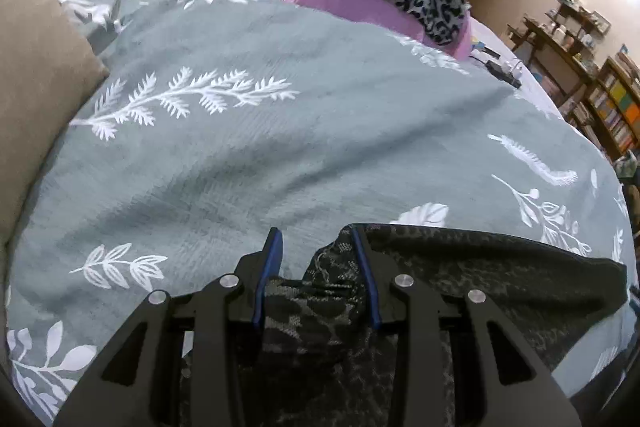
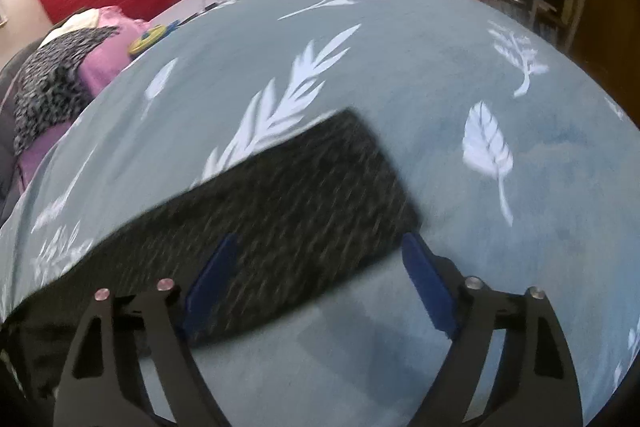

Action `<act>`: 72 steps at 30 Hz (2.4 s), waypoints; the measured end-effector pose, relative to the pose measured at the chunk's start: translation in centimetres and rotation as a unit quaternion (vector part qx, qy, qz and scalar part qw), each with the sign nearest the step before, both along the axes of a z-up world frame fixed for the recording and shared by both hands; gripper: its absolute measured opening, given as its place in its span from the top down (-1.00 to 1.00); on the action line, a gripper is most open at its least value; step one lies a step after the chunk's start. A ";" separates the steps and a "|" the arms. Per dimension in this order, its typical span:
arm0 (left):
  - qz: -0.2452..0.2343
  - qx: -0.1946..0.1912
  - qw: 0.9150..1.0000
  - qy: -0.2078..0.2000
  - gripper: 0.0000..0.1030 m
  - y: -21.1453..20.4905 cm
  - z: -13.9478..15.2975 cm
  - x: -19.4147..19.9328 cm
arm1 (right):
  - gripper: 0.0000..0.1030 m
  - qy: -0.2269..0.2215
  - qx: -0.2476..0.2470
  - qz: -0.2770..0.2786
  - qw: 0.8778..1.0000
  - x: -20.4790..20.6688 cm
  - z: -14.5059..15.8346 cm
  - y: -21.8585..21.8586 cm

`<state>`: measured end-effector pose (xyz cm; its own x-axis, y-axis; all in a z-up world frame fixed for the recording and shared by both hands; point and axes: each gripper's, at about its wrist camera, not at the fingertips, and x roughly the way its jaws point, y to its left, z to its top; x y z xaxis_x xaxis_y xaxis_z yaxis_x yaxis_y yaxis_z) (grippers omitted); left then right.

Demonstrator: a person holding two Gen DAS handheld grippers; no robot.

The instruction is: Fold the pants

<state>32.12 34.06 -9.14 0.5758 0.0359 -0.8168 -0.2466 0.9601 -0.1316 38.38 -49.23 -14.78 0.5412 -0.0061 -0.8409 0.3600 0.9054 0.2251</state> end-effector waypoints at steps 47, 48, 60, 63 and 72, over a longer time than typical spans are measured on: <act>0.009 -0.019 0.998 -0.052 0.31 -2.6 4.7 -10.6 | -0.08 -0.016 0.042 -0.027 0.999 1.4 2.7 -4.2; 0.008 -0.021 0.998 -0.054 0.31 -2.6 4.6 -11.6 | -0.08 -0.015 0.050 -0.019 0.998 1.8 2.9 -3.5; 0.016 -0.055 0.997 -0.044 0.31 -1.3 2.1 -20.6 | -0.08 0.019 0.113 -0.034 0.993 3.6 1.5 -0.8; 0.021 -0.070 0.996 -0.042 0.57 -0.8 1.4 -21.6 | -0.08 0.023 0.127 -0.052 0.990 3.4 1.0 -1.2; 0.115 -0.084 0.989 -0.028 0.71 4.1 -0.2 -24.0 | -0.08 0.008 0.153 -0.069 0.986 2.6 0.7 -2.4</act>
